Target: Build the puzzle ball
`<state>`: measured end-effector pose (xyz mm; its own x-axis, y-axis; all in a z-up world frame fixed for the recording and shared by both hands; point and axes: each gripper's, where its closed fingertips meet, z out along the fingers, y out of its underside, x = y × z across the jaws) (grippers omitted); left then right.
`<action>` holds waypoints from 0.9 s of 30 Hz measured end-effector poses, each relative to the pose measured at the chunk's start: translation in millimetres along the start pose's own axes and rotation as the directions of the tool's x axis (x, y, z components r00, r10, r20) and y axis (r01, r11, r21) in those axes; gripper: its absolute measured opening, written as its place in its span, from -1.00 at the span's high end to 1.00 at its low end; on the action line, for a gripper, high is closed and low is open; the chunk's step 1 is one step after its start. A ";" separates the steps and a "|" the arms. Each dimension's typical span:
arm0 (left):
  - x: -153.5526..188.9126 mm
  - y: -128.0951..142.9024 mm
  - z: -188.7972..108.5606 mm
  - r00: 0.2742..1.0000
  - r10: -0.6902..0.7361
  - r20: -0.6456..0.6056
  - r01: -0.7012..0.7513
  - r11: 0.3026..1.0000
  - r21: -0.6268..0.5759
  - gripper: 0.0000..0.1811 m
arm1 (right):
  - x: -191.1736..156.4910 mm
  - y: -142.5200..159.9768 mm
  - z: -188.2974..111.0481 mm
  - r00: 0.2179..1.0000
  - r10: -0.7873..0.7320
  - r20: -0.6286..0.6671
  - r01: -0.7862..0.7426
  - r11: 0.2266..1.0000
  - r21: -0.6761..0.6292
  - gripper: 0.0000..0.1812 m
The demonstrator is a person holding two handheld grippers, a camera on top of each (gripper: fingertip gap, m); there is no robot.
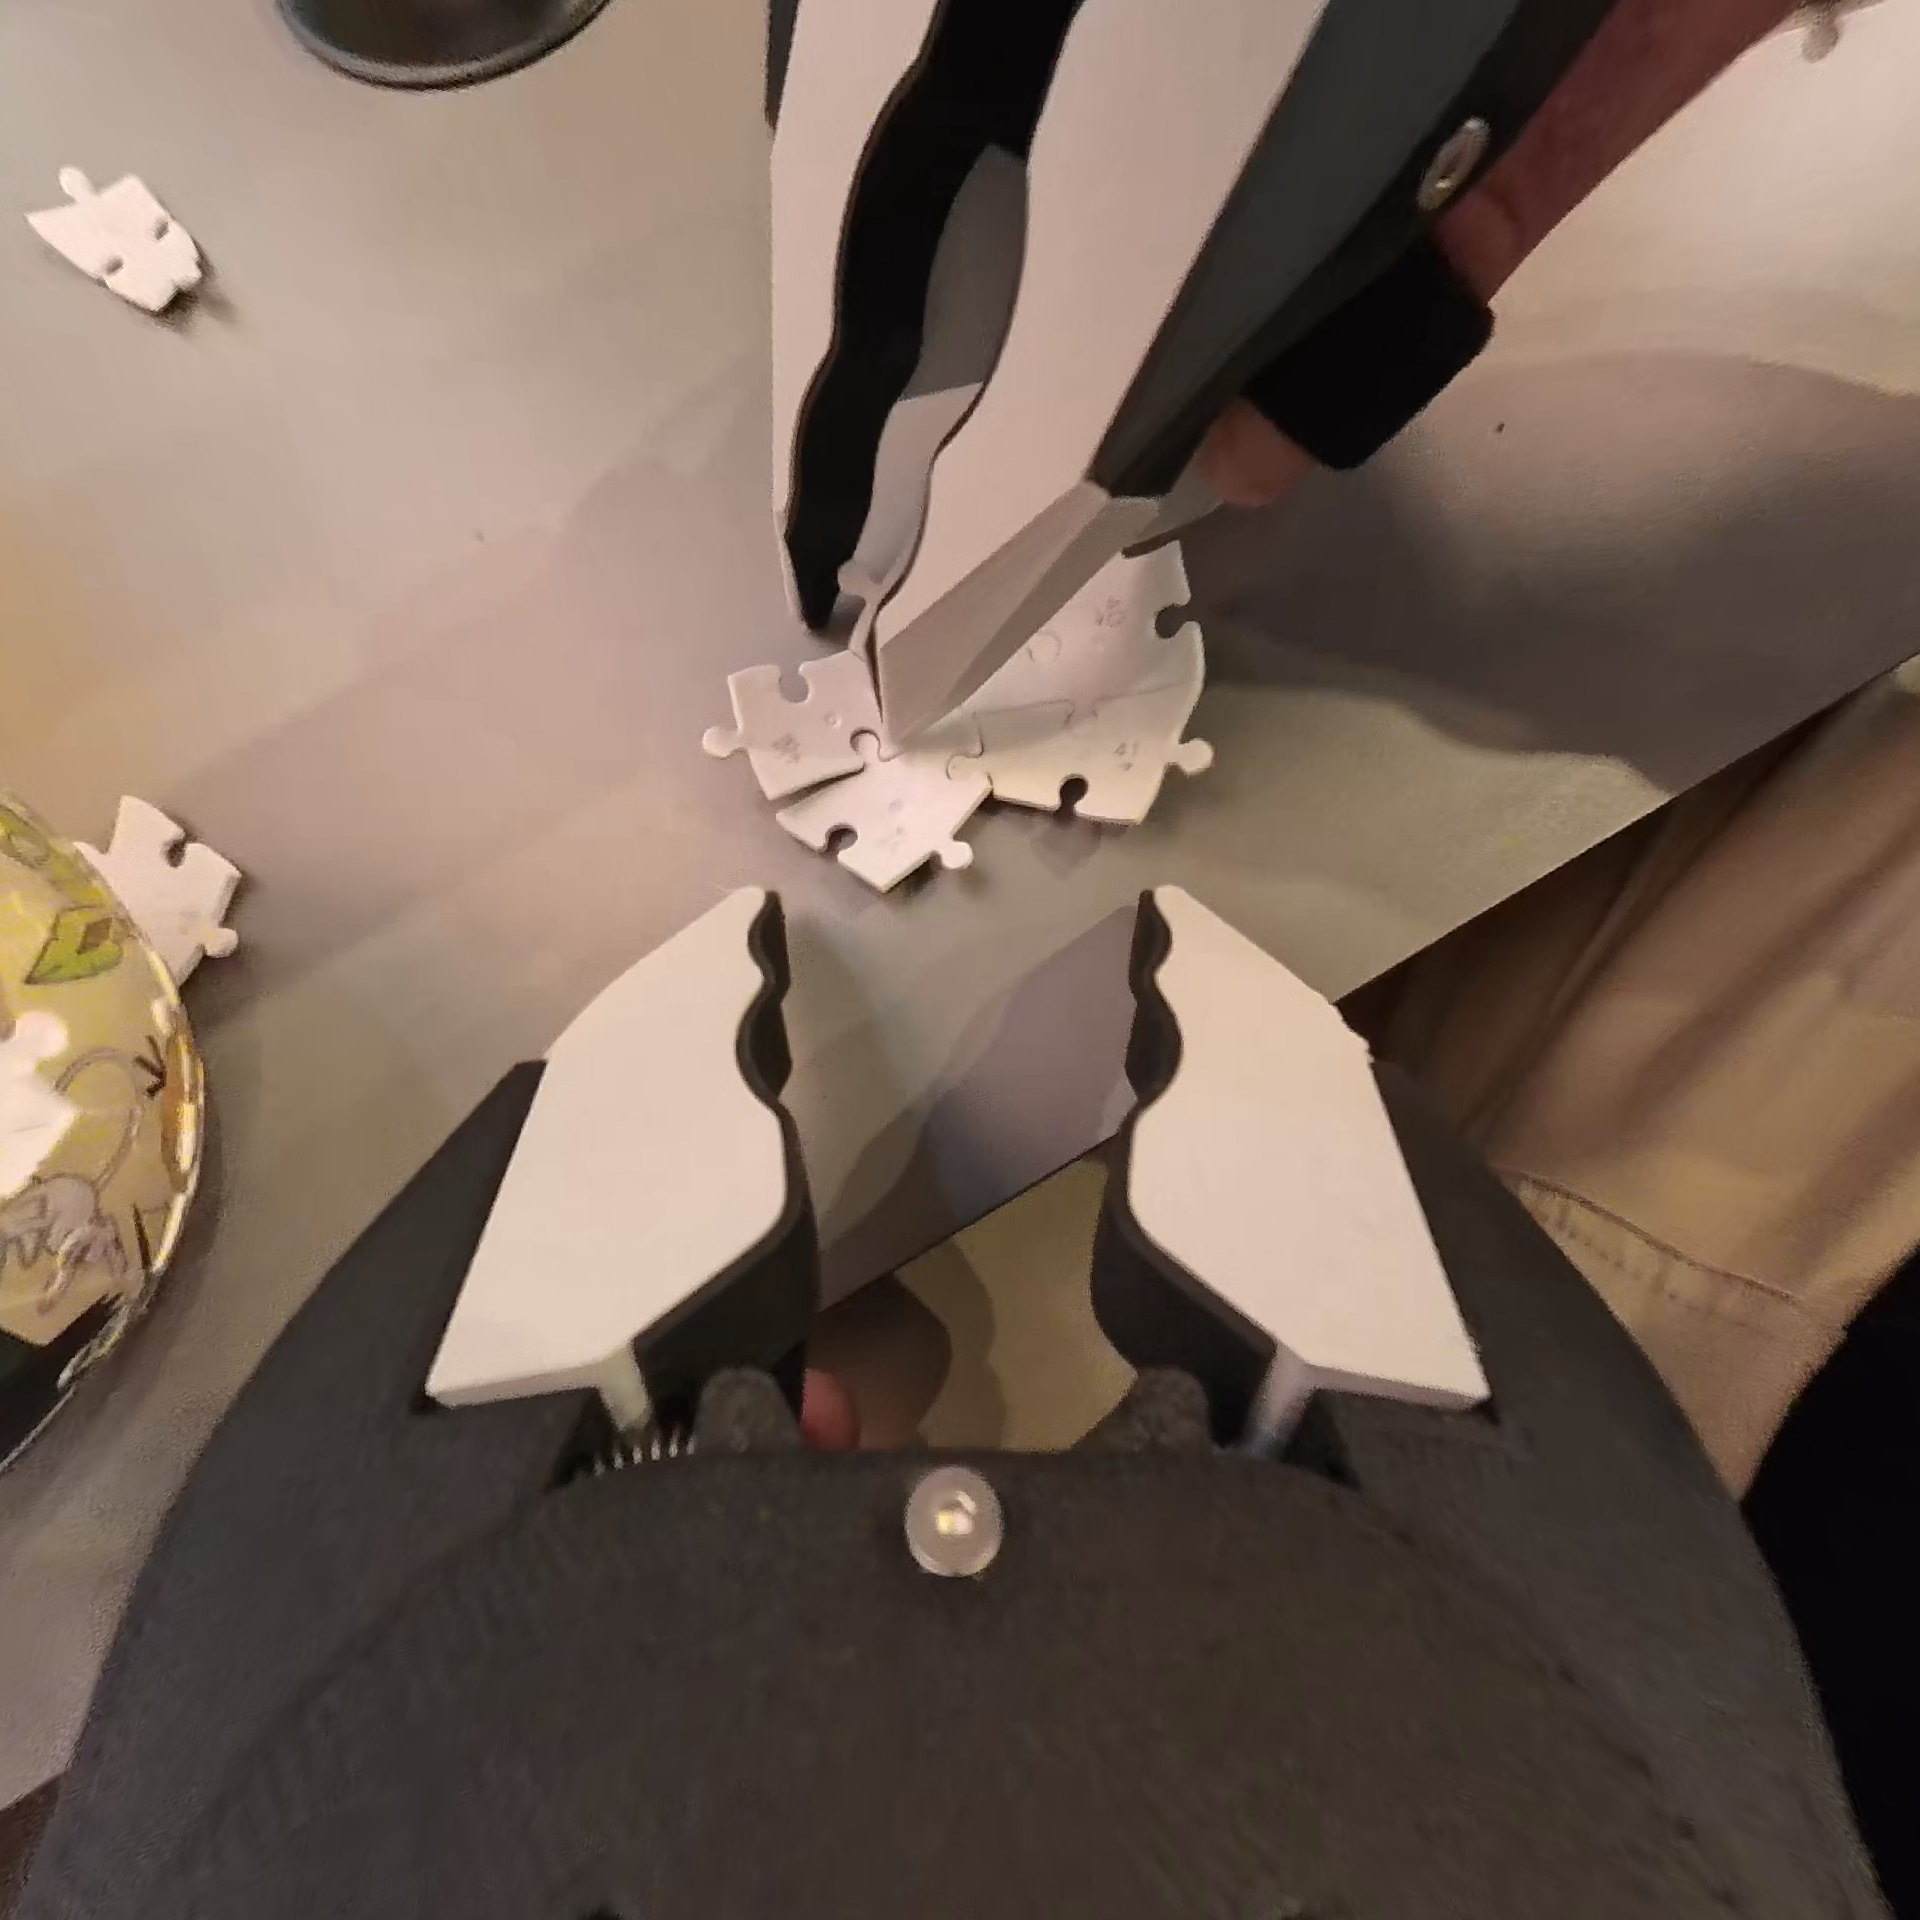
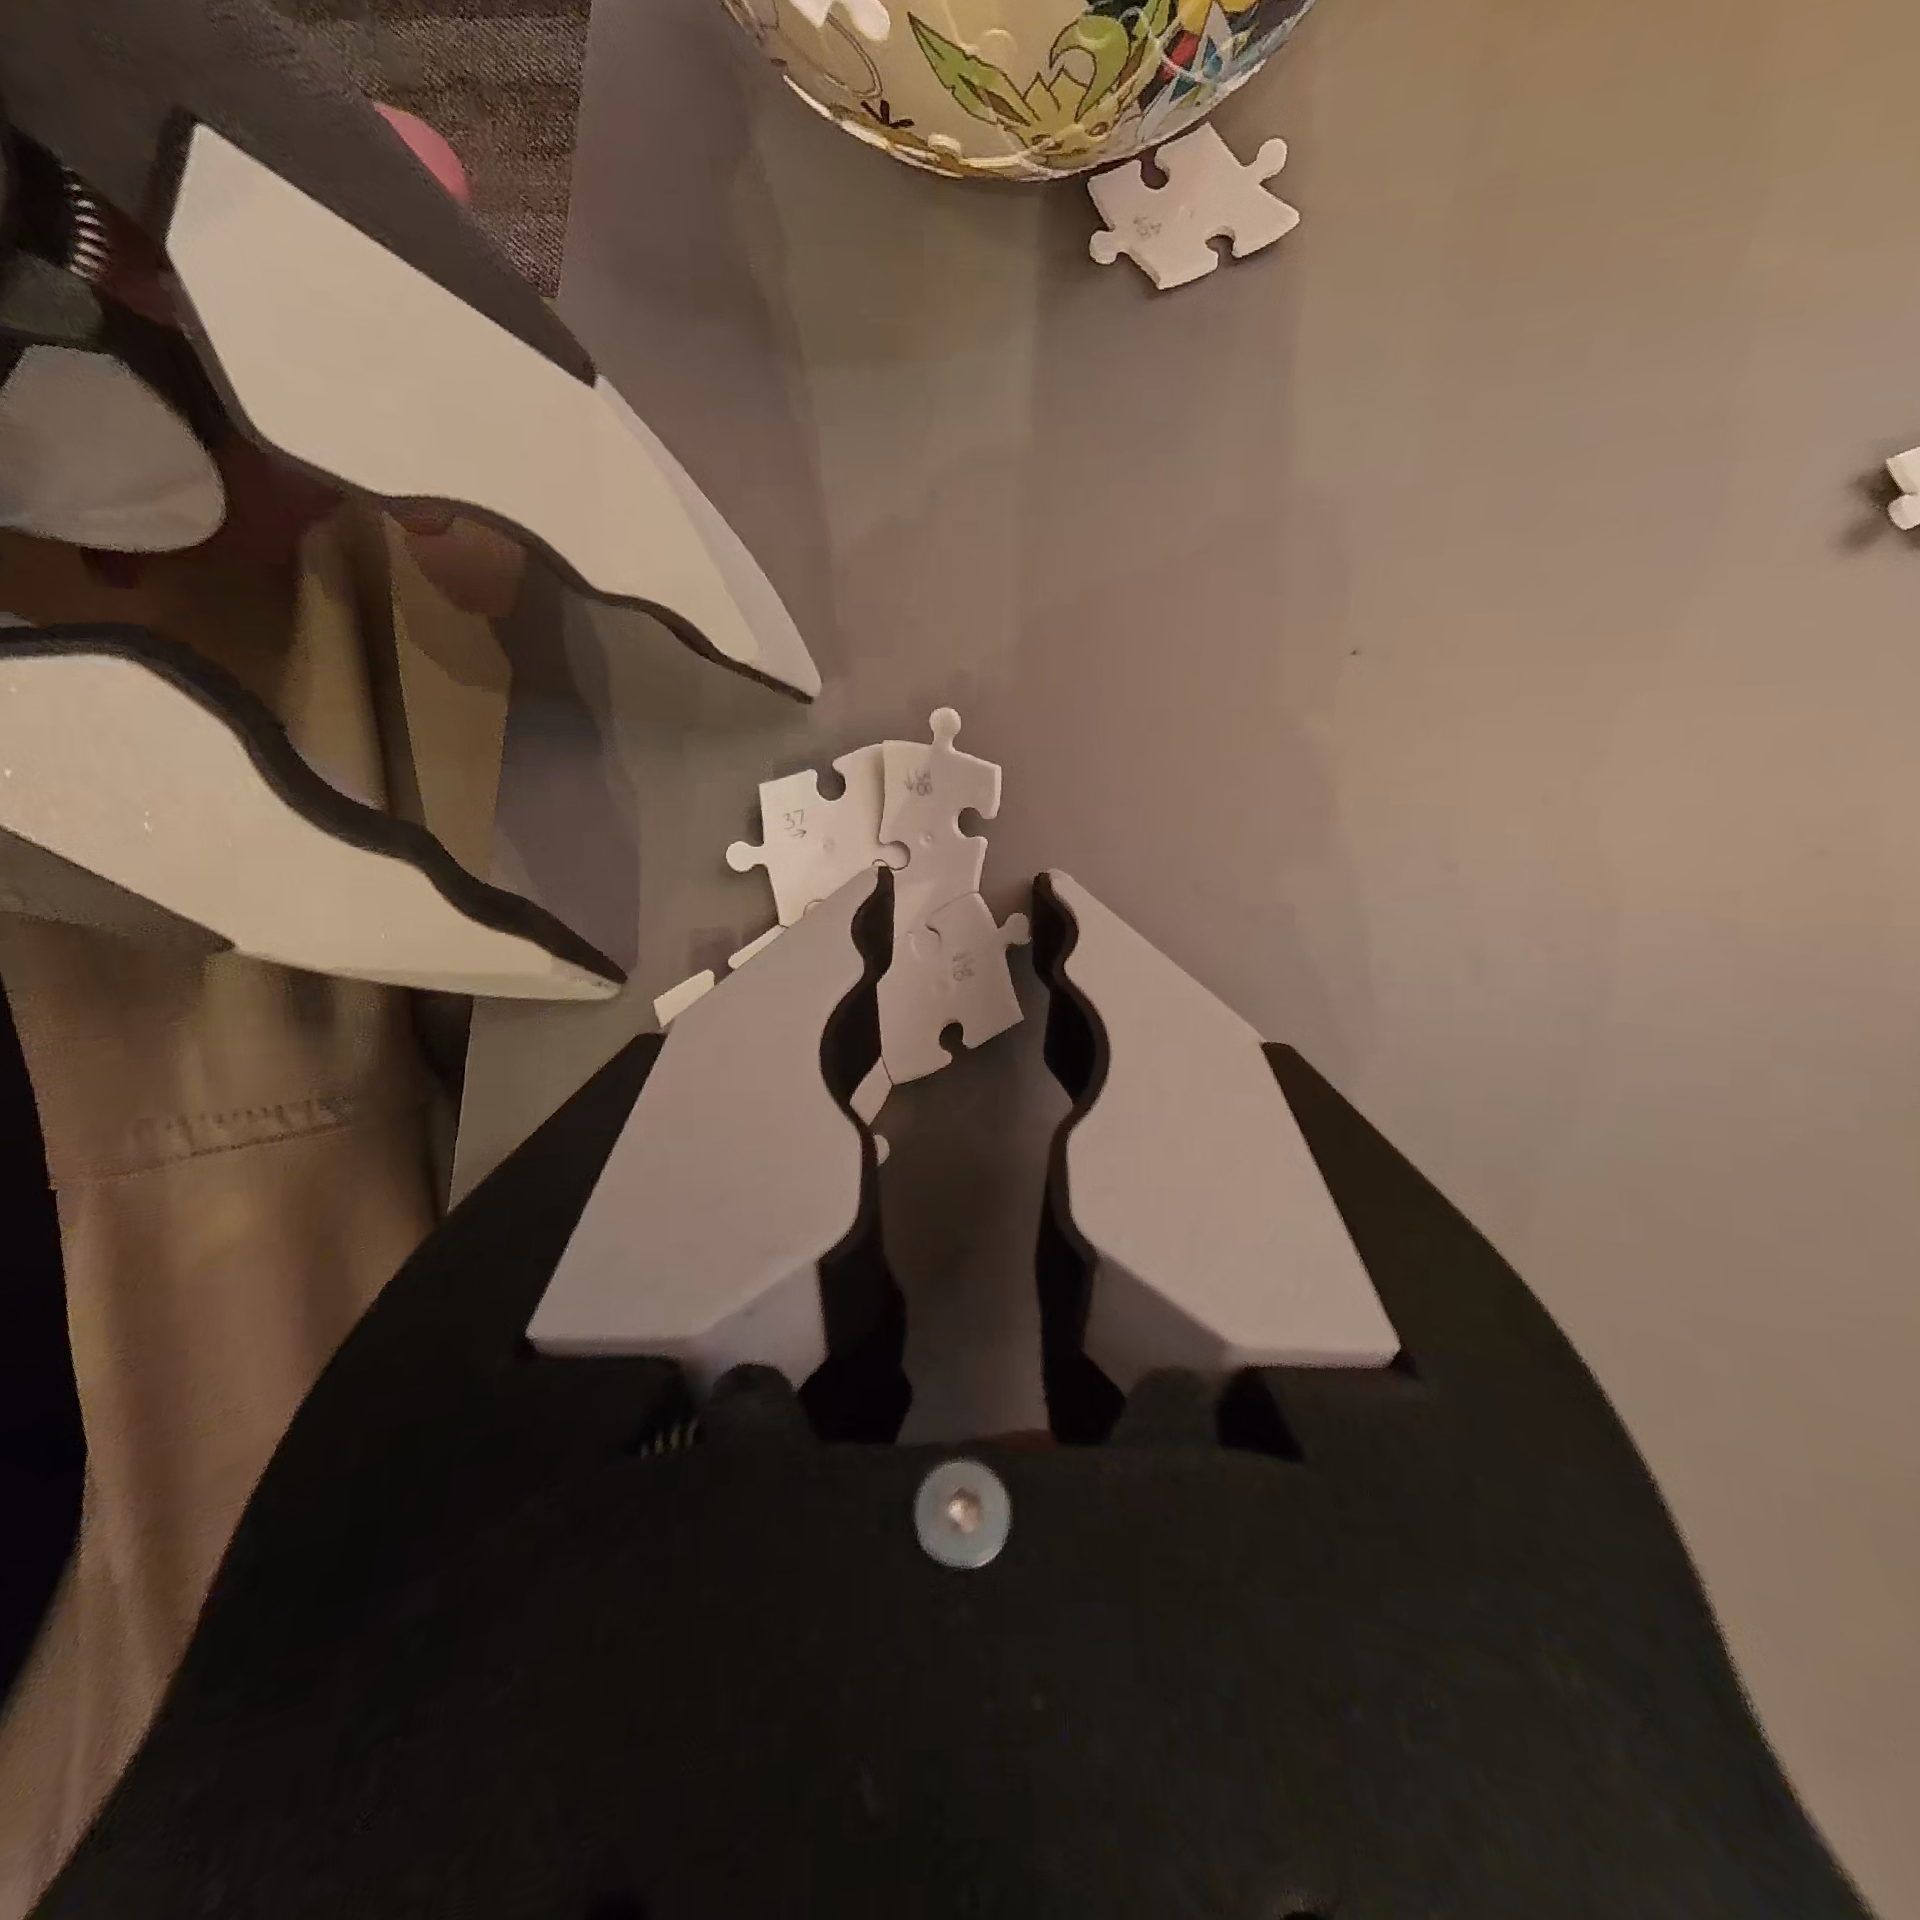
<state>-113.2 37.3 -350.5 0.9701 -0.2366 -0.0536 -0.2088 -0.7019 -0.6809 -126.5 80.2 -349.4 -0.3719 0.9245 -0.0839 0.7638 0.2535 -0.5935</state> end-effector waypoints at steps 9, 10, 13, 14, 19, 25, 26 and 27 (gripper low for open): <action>7.1 -10.3 7.1 0.994 -0.083 -0.077 0.083 0.997 0.003 0.28 | -0.1 0.5 0.0 1.000 0.002 -0.007 -0.002 1.000 -0.021 0.72; 7.4 -10.4 6.9 0.992 -0.092 -0.085 0.093 0.996 0.005 0.28 | -0.2 0.6 0.0 1.000 0.005 -0.007 -0.005 1.000 -0.028 0.72; 7.3 -10.5 7.4 0.994 -0.075 -0.081 0.076 0.997 0.007 0.27 | -0.2 0.7 0.2 1.000 0.005 -0.006 -0.005 0.999 -0.048 0.72; 7.2 -10.8 7.4 0.994 -0.073 -0.081 0.074 0.997 0.009 0.26 | -0.2 0.9 0.1 1.000 0.002 -0.006 -0.003 0.998 -0.055 0.72; 7.1 -11.2 7.5 0.993 -0.077 -0.084 0.079 0.997 0.021 0.26 | -0.3 1.0 0.2 1.000 -0.008 -0.009 0.007 0.997 -0.071 0.72; 6.3 -11.4 7.6 0.997 -0.045 -0.061 0.047 0.998 0.031 0.31 | 0.1 0.9 0.5 1.000 -0.006 -0.005 0.006 0.995 -0.098 0.73; 6.9 -13.8 5.9 0.998 -0.032 -0.061 0.035 0.998 0.048 0.33 | 0.2 0.9 0.5 1.000 -0.005 -0.005 0.005 0.995 -0.099 0.73; 6.5 -16.1 4.7 0.999 -0.015 -0.051 0.018 0.998 0.056 0.34 | 0.3 0.9 0.4 1.000 -0.005 -0.005 0.004 0.995 -0.099 0.73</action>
<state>-103.0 50.3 -343.3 0.9656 -0.2599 -0.0064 -0.1845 -0.6675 -0.7214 -126.2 80.5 -350.3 -0.3729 0.9247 -0.0773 0.8107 0.2841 -0.5119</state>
